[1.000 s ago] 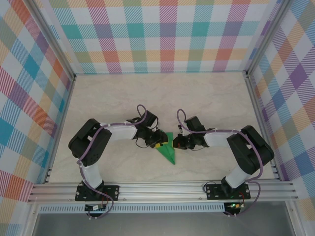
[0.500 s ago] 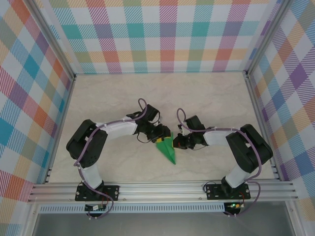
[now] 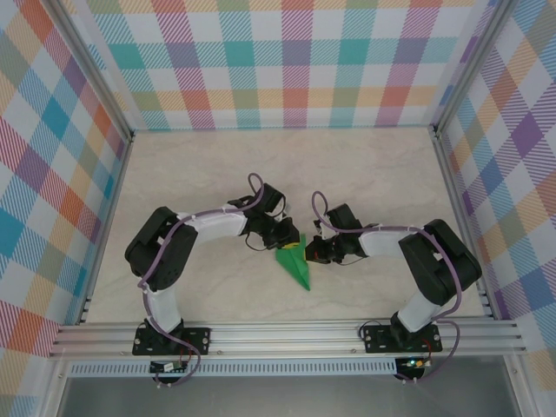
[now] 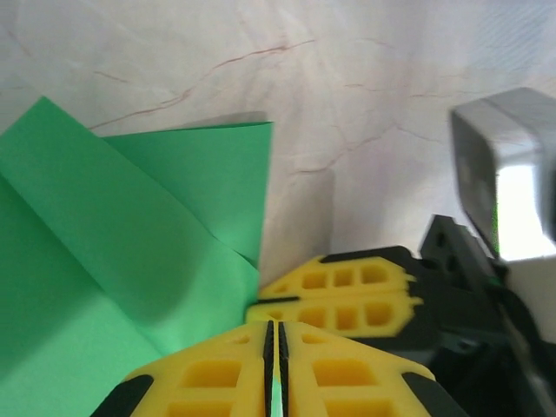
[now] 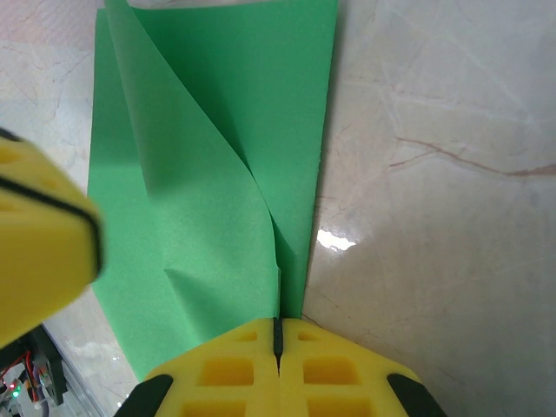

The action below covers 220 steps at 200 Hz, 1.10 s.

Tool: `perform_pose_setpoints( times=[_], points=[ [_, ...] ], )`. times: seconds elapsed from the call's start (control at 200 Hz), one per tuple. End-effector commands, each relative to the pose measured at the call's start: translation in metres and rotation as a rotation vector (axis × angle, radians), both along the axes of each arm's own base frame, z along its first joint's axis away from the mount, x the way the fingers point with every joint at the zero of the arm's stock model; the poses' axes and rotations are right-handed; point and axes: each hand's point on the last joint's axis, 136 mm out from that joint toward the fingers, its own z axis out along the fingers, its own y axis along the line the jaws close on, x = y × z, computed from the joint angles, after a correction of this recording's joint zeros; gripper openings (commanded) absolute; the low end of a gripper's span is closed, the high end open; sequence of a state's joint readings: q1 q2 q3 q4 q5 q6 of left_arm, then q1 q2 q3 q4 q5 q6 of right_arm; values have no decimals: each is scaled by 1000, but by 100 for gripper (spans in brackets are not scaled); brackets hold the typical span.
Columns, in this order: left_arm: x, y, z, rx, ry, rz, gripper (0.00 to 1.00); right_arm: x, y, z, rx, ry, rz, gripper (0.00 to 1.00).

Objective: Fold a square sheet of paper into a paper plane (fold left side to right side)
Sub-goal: Fourth fold the wing at the center of the table.

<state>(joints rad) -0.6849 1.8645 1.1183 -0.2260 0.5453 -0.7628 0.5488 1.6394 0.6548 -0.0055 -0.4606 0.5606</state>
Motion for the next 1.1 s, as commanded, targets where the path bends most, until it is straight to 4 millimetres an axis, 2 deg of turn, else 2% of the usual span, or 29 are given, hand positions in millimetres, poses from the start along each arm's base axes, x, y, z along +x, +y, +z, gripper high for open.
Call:
perform_pose_setpoints(
  times=[0.0, 0.435, 0.675, 0.845, 1.02, 1.095],
  points=[
    [3, -7, -4, -18, 5, -16, 12, -15, -20, -24, -118, 61, -5, 0],
    [-9, 6, -44, 52, 67, -10, 10, -14, -20, -22, -119, 53, -2, 0],
    [-20, 19, -57, 99, 86, -1, 8, -13, -21, -19, -118, 43, -2, 0],
    [-29, 27, -66, 122, 103, 3, 7, -7, -15, -8, -85, 13, -2, 0],
    [-36, 35, -73, 141, 114, 10, 5, 6, -4, 22, -38, -50, 5, 19],
    [-37, 36, -73, 146, 113, 11, 5, 10, -3, 34, -31, -73, 5, 23]
  ],
)
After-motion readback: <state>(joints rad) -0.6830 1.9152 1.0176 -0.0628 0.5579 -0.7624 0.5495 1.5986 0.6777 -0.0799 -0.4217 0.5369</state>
